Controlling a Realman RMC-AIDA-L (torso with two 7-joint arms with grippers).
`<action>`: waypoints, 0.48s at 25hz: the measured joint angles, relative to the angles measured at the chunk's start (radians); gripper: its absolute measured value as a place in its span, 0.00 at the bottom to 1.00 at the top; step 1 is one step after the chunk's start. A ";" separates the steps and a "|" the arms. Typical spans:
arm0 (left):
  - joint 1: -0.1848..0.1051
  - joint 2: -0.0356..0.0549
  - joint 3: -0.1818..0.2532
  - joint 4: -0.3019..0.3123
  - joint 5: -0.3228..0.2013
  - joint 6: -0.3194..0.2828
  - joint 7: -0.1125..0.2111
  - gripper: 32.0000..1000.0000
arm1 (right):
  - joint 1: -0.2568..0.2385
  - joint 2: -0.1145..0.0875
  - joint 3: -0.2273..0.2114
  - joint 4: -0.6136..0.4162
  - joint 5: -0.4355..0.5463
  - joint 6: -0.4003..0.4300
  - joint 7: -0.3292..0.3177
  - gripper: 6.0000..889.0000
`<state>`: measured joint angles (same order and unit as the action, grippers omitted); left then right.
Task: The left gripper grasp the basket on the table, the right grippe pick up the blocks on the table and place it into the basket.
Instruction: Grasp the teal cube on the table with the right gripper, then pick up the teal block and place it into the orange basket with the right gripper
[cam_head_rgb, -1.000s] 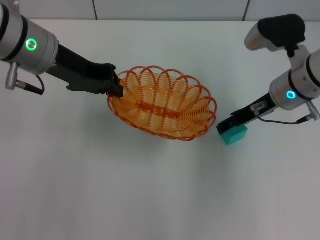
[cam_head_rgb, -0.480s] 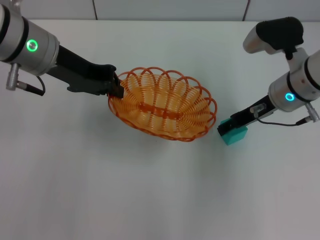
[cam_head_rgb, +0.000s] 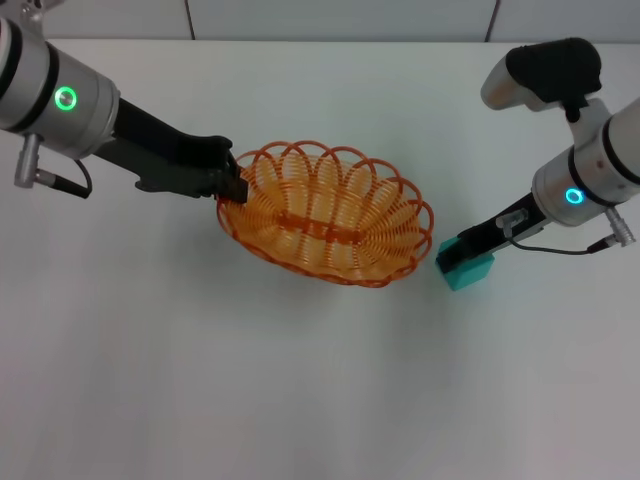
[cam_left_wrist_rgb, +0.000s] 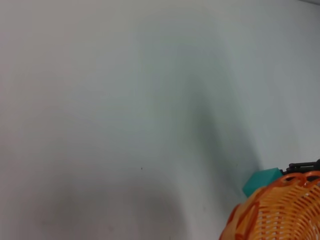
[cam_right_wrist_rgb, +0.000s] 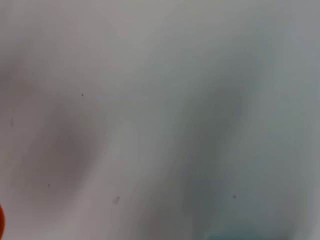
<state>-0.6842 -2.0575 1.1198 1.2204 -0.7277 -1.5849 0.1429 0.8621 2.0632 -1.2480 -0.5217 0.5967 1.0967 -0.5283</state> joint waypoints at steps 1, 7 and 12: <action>0.001 0.0002 0.000 -0.001 -0.001 0.000 0.000 0.07 | 0.000 0.000 0.002 0.000 0.000 0.000 0.000 0.84; 0.000 0.0004 0.000 -0.001 -0.003 0.000 0.001 0.07 | 0.000 0.000 0.004 0.000 0.000 0.000 0.001 0.62; -0.001 0.0004 0.000 -0.001 -0.003 0.000 0.001 0.07 | -0.001 0.000 0.004 -0.001 0.000 0.000 0.001 0.62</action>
<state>-0.6850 -2.0570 1.1198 1.2195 -0.7304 -1.5845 0.1442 0.8612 2.0632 -1.2440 -0.5229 0.5966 1.0968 -0.5277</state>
